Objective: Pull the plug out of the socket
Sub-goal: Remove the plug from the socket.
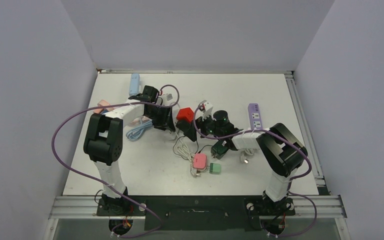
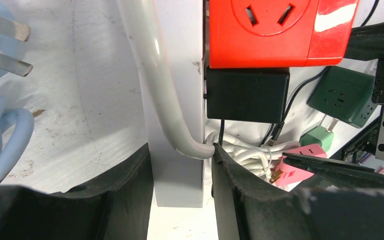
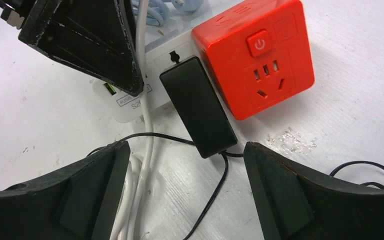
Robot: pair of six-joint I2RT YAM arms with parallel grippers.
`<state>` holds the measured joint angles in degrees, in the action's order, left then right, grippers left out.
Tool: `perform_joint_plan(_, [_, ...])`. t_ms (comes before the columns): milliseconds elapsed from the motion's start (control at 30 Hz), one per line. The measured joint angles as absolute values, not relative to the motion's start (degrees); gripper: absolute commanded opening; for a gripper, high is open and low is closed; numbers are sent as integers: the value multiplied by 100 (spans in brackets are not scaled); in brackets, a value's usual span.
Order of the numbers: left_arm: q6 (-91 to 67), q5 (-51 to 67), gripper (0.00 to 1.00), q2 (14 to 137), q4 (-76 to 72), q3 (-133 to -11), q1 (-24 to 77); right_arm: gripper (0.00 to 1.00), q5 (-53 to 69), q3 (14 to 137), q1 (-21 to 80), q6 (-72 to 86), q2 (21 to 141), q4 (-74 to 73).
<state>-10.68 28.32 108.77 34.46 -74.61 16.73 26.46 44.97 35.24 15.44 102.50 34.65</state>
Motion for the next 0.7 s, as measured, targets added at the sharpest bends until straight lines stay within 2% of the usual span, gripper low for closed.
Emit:
perform_joint_plan(133, [-1031,3002,0,10877,3448,-7459,1673,80,2759,4497,3524,1546,10226,3479])
perform_joint_plan(700, [-1094,3328,0,10877,3398,-7400,1638,69,2936,4499,3481,1557,10368,3603])
